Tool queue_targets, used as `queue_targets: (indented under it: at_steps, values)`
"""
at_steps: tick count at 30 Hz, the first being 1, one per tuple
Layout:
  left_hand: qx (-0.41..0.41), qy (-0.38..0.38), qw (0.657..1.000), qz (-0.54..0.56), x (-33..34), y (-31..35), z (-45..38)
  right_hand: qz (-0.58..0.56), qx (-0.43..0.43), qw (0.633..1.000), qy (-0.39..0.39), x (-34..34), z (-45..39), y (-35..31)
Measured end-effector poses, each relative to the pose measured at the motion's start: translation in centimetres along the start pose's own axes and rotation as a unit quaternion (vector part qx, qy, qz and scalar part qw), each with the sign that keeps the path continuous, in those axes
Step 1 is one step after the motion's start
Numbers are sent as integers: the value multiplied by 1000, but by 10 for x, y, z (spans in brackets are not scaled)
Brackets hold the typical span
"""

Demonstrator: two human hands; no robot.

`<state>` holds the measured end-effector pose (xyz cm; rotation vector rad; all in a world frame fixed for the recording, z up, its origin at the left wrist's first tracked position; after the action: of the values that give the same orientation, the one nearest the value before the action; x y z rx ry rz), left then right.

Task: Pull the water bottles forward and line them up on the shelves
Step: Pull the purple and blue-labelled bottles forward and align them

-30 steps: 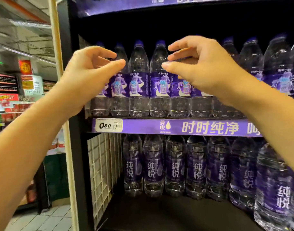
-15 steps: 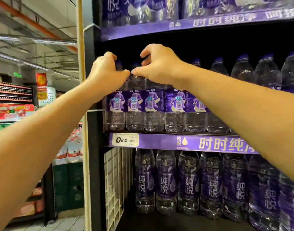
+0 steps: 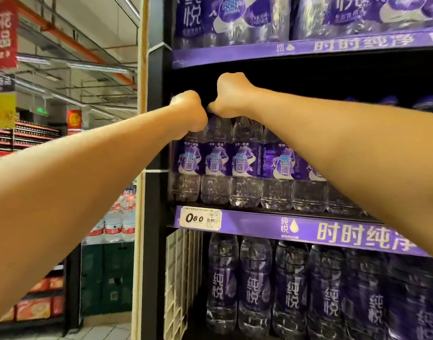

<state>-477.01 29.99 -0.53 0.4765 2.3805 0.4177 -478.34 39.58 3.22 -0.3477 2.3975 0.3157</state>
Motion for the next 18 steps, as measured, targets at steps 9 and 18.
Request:
queue_targets:
  at_steps: [9, 18]
  values:
    - [18, 0, 996, -91, 5, 9, -8, 115, -13, 993, -37, 3, -18, -5]
    - [-29, -25, 998, 45, 6, -1, -8, 74, 8, 990, -120, 17, -21, -1]
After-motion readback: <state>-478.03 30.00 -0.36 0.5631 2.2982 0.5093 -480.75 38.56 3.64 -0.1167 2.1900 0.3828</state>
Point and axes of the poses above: each hand's wrist, its own z-axis away from the middle knuckle, its own x-axis out of the palm, y = z × x, the point moved 9 cm from there along -z, towards the middle knuckle, and after that the axes turned 11 degrees about z, right-handed, at the moved point
